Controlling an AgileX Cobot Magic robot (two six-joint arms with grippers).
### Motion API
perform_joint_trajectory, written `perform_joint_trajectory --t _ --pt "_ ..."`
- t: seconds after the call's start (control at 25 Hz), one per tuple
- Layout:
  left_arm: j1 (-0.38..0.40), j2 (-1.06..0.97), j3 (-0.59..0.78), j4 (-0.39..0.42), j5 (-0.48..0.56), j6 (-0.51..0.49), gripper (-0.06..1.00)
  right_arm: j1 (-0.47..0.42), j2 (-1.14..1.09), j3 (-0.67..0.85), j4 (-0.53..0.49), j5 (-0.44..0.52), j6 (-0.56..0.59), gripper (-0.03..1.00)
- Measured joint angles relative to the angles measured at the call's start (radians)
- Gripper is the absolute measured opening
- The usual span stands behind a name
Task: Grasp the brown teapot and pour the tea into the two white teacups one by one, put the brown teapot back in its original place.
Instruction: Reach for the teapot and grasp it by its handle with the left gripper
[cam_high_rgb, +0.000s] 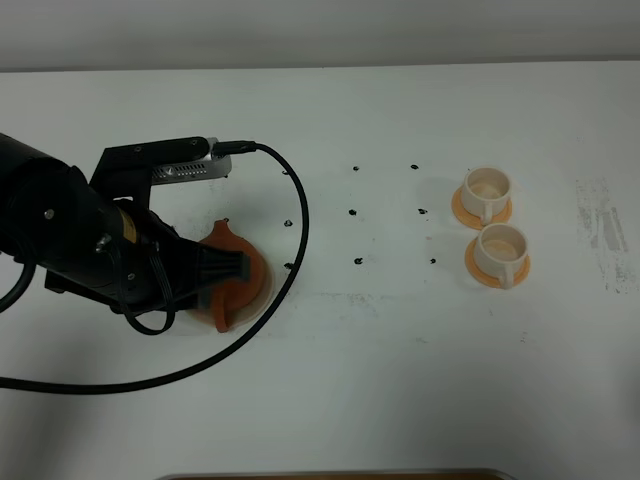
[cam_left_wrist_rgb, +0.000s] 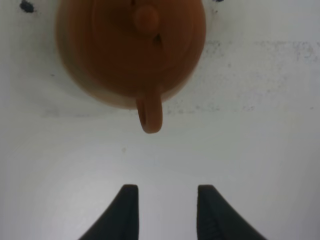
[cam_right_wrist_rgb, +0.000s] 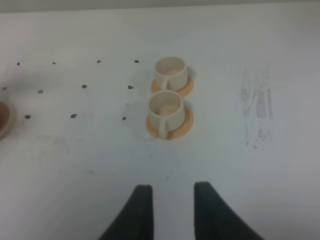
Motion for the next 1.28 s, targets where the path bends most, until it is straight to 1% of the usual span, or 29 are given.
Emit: perform_joint_trajectory --t 0.12,0.32,0.56,0.68,0.84,1.08,1.28 --pt "0.000 0.000 0.000 0.001 0.002 -0.010 0.31 0.000 0.000 0.000 0.000 0.000 0.000 0.23" --pt "0.000 0.006 0.000 0.001 0.005 -0.059 0.32 0.000 0.000 0.000 0.000 0.000 0.000 0.23" --pt "0.000 0.062 -0.001 0.003 -0.001 -0.115 0.39 0.000 0.000 0.000 0.000 0.000 0.000 0.23" --pt "0.000 0.101 -0.007 0.003 -0.008 -0.126 0.40 0.000 0.000 0.000 0.000 0.000 0.000 0.23" --pt "0.000 0.149 -0.043 -0.001 -0.012 -0.126 0.40 0.000 0.000 0.000 0.000 0.000 0.000 0.23" --pt "0.000 0.236 -0.115 -0.024 0.030 -0.092 0.40 0.000 0.000 0.000 0.000 0.000 0.001 0.23" --pt "0.000 0.276 -0.131 -0.035 0.045 -0.085 0.40 0.000 0.000 0.000 0.000 0.000 0.001 0.23"
